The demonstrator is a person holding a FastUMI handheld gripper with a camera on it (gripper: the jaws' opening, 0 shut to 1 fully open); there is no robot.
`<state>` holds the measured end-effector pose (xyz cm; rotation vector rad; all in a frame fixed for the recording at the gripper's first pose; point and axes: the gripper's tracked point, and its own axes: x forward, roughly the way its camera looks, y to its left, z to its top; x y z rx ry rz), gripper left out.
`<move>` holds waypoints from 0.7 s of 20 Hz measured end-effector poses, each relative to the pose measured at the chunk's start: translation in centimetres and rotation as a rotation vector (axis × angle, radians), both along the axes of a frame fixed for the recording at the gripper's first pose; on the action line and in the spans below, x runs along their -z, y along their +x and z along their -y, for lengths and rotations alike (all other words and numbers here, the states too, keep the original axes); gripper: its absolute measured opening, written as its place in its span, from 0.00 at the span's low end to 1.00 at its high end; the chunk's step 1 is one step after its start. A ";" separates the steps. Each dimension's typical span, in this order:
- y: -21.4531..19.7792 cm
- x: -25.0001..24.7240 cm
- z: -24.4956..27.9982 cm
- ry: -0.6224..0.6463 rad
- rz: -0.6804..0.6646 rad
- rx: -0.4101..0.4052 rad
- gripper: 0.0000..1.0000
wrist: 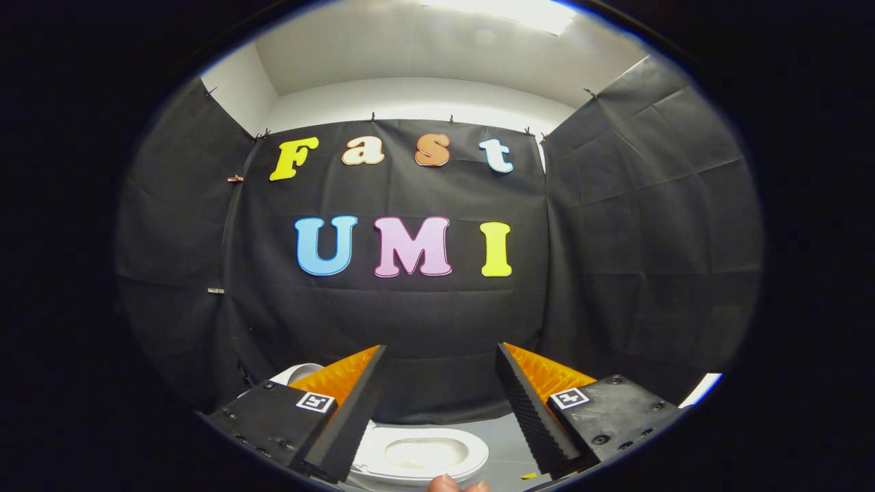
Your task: Open the toilet lid.
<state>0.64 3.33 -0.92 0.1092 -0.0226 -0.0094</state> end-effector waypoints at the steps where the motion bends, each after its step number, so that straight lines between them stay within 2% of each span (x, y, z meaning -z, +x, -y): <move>1: 0.0 0.1 0.0 0.003 -0.001 0.000 0.98; 14: 0.0 0.7 0.0 0.004 -0.007 0.005 0.98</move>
